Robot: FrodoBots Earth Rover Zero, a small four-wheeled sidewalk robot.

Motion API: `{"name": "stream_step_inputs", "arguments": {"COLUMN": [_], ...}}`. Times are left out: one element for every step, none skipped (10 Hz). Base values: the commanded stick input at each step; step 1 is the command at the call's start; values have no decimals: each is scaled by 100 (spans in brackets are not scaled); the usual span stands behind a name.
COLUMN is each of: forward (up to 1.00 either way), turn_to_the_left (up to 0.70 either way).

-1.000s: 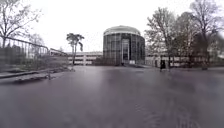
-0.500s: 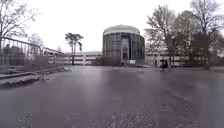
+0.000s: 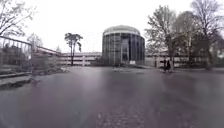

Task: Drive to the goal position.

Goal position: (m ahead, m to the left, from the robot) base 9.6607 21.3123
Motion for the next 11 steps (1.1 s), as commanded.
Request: {"name": "stream_step_inputs", "arguments": {"forward": [100,100,100,100,100,100,100,100,100,100,100], "turn_to_the_left": [40,40,0,0,0,0,0,0,0,0,0]}}
